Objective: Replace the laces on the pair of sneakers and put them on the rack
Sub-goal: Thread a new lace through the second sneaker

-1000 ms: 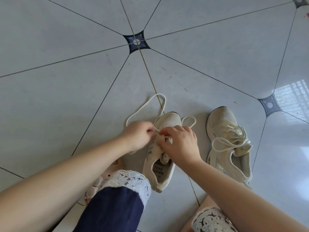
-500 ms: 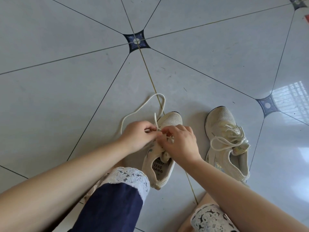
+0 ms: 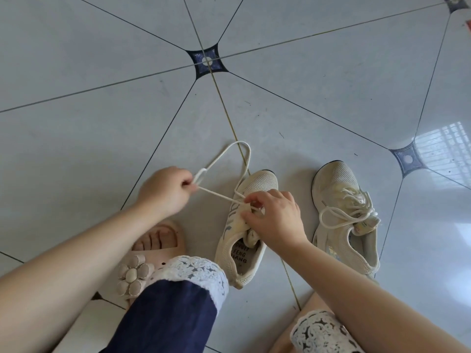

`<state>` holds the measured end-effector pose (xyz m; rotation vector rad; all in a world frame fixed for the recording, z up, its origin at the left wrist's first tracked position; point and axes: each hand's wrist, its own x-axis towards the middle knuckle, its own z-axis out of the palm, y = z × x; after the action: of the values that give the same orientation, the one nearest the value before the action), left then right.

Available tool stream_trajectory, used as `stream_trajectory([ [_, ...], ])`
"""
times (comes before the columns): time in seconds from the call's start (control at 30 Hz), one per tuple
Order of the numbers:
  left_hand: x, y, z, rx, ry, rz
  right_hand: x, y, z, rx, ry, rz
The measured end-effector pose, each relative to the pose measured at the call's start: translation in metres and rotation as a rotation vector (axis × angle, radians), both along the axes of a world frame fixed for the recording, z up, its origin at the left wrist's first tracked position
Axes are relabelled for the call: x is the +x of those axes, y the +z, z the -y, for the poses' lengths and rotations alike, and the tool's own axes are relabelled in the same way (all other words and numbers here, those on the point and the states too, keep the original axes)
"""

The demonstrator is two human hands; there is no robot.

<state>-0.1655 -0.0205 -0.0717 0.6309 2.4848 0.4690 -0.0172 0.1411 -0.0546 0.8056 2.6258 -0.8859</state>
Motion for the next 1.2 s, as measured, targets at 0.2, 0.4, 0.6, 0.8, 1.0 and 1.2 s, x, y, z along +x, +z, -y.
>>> stream_trajectory([
  [0.2,-0.003,0.008,0.006,-0.126,-0.02,-0.014,-0.002,0.0,0.0,-0.037,0.004,0.017],
  [0.4,0.029,0.023,-0.032,0.095,-0.231,-0.15,0.001,0.003,-0.006,-0.152,-0.039,-0.04],
  [0.6,0.048,0.007,-0.049,0.077,-0.303,0.094,0.019,0.004,-0.017,-0.306,-0.245,-0.089],
  [0.8,0.046,0.002,-0.055,0.113,-0.351,0.141,0.026,0.001,-0.013,-0.389,-0.325,-0.04],
  [1.0,0.037,0.004,-0.047,0.143,-0.101,0.208,0.021,-0.001,-0.012,-0.365,-0.279,0.006],
  [1.2,0.024,0.003,-0.028,0.074,0.038,0.115,0.021,0.0,-0.011,-0.354,-0.267,0.013],
])
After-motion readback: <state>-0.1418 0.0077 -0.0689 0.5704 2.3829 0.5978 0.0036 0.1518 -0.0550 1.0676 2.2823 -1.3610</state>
